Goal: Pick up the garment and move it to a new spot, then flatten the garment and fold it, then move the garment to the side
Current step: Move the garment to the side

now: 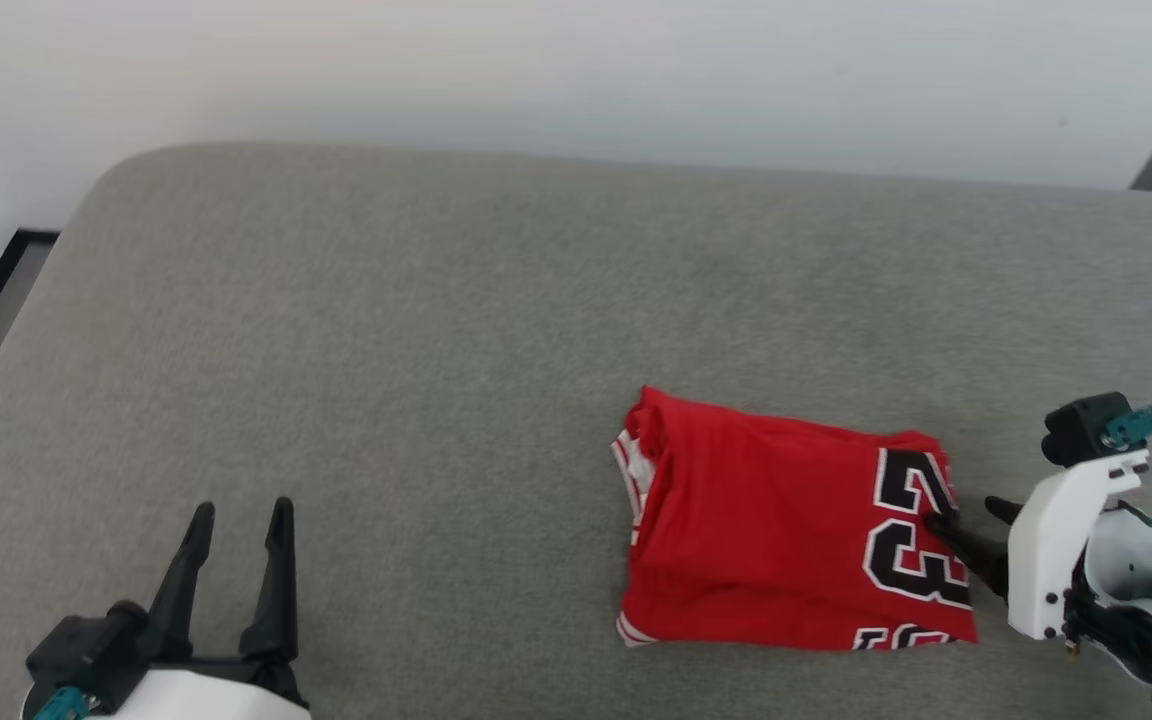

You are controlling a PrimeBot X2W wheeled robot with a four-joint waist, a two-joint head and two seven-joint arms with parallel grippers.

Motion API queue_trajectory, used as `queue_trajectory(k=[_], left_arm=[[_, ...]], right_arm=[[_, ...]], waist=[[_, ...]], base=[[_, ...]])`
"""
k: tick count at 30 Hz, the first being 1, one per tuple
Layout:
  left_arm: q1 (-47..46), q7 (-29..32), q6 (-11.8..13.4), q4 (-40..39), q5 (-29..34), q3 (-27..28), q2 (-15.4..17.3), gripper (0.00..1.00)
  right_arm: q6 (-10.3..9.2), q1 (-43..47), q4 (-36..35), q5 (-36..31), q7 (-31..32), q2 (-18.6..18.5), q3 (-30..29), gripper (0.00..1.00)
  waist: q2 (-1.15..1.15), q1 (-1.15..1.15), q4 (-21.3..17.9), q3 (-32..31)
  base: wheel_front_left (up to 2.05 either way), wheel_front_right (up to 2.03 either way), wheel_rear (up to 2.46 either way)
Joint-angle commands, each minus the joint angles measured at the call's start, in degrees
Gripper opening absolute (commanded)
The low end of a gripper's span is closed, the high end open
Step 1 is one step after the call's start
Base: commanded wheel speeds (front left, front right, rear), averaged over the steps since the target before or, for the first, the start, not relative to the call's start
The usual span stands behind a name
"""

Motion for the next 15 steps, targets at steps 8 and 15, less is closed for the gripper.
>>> queue_trajectory(k=[8, 15], left_arm=[[-3.9, -0.3, -0.1, 0.7, -0.4, -1.2, -0.8, 1.00], [-5.9, -0.3, -0.1, 1.1, -0.7, -1.5, -1.3, 1.00]], right_arm=[[0.00, -4.4, 4.9, 0.1, 12.0, 1.2, 3.0, 1.00], [0.01, -6.2, 9.1, 0.9, 17.0, 4.5, 7.5, 0.24]], waist=[[0.00, 0.00, 3.7, 5.0], [0.00, 0.00, 4.3, 6.9]], base=[[0.00, 0.00, 0.00], [0.00, 0.00, 0.00]])
